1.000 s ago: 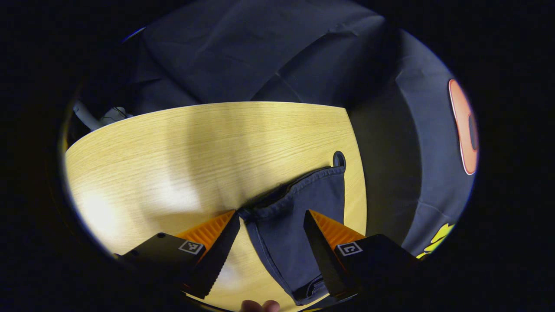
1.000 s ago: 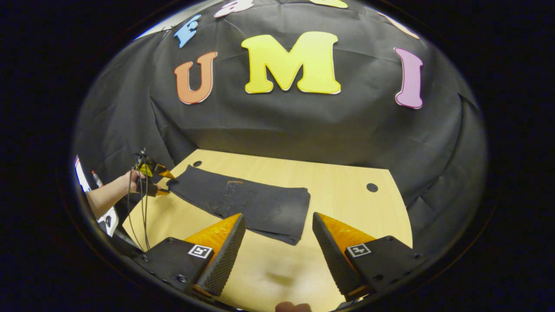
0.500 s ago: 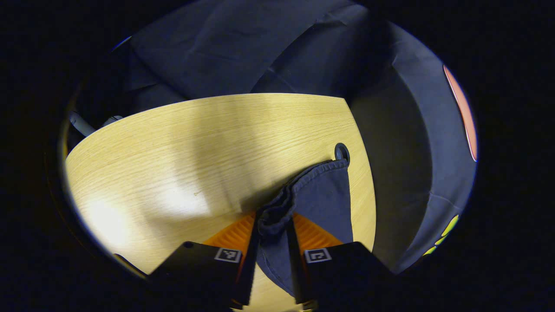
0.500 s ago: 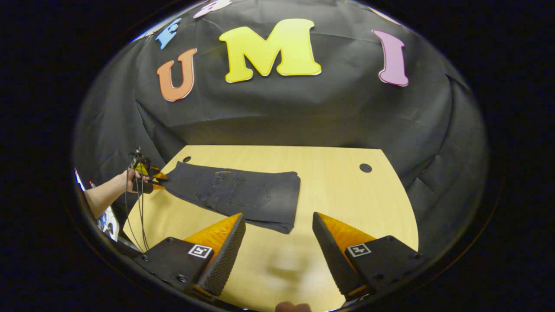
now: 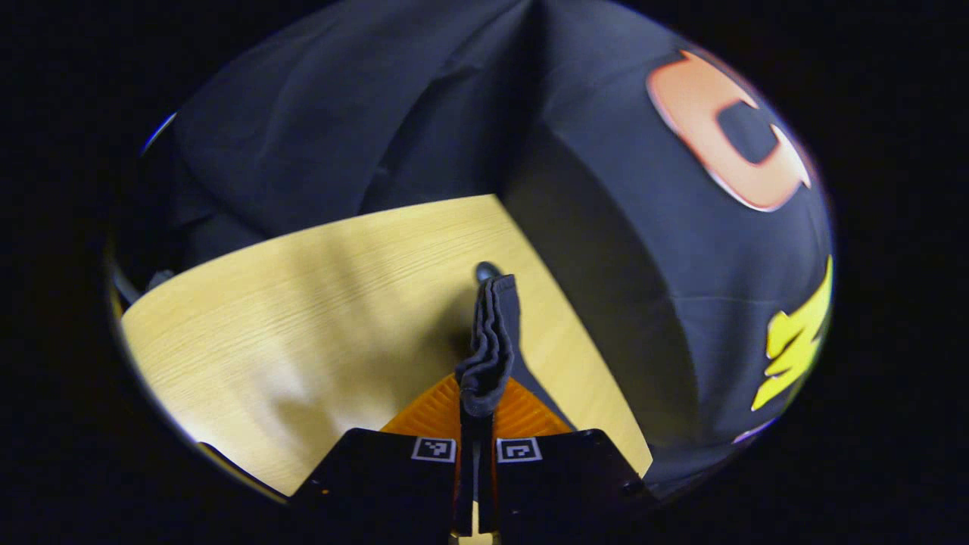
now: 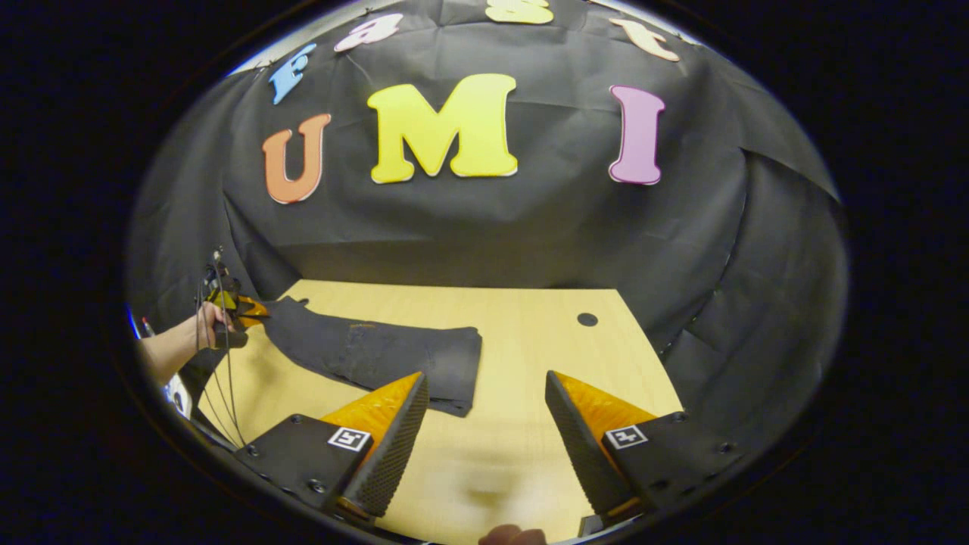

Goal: Grasp the waist and the cuffs of the jeans and fold them to make the two legs overlap; first hold the waist and fold one-third of the jeans toward the cuffs, then hold the cuffs and fold the remaining one-third in the same direction to finish folding.

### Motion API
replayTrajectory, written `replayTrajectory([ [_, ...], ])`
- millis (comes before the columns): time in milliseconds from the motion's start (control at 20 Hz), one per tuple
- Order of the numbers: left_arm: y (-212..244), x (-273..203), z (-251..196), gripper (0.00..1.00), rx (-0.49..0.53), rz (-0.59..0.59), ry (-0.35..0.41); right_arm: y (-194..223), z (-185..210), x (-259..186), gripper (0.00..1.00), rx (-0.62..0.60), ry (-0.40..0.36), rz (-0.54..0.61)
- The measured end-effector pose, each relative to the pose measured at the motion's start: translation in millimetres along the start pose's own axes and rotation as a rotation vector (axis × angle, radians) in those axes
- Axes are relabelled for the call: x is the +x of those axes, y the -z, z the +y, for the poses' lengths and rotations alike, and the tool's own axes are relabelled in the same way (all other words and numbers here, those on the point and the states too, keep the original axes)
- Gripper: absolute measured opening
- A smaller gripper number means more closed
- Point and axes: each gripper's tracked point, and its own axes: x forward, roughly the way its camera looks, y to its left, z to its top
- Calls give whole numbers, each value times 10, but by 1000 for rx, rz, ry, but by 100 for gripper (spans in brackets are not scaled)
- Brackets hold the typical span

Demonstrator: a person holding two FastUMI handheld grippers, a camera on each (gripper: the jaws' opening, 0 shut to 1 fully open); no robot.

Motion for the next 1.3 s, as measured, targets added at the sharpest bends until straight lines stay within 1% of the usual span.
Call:
replayTrajectory([
  [50, -10, -112, -281, 6, 65, -25, 35, 20, -15, -59, 96, 5, 3, -5],
  [150, 86, -338, -890, 6, 178, -63, 120, 53, -43, -188, 96, 20, 8, -16],
  [300, 518, -609, -1789, 6, 317, -86, 257, 135, -196, -423, 96, 30, 37, -28],
  [350, 746, -666, -2090, 6, 358, -81, 305, 165, -272, -505, 96, 34, 50, -30],
  [400, 1177, -766, -2187, 6, 397, -67, 350, 193, -365, -602, 96, 37, 66, -34],
  [450, 1480, -752, -2422, 6, 438, -47, 385, 214, -455, -688, 96, 40, 81, -36],
  [500, 1759, -700, -2606, 6, 479, -21, 412, 242, -555, -769, 96, 40, 98, -36],
  [550, 2051, -638, -2694, 6, 519, 8, 425, 273, -672, -822, 96, 40, 121, -34],
  [700, 2689, -276, -2651, 6, 621, 58, 388, 367, -999, -915, 96, 65, 178, -19],
  [750, 2832, -120, -2582, 6, 644, 69, 366, 416, -1095, -927, 96, 71, 195, -8],
  [850, 3069, -25, -2415, 5, 681, 89, 309, 516, -1240, -938, 96, 80, 213, 20],
  [900, 3299, 147, -2388, 6, 688, 93, 280, 560, -1284, -916, 96, 81, 217, 33],
  [1050, 3365, 313, -2161, 6, 657, 121, 193, 599, -1349, -834, 96, 86, 207, 54],
  [1100, 3381, 370, -2132, 6, 634, 132, 175, 588, -1353, -803, 95, 86, 199, 52],
  [1150, 3395, 397, -2142, 7, 616, 144, 174, 575, -1355, -781, 94, 85, 192, 51],
  [1200, 3385, 392, -2144, 14, 618, 151, 165, 564, -1346, -745, 94, 83, 184, 47],
  [1250, 3499, 423, -2132, 19, 635, 151, 155, 549, -1339, -728, 96, 82, 178, 44],
  [1300, 3435, 403, -2151, 18, 658, 143, 147, 538, -1329, -718, 96, 84, 172, 40],
])
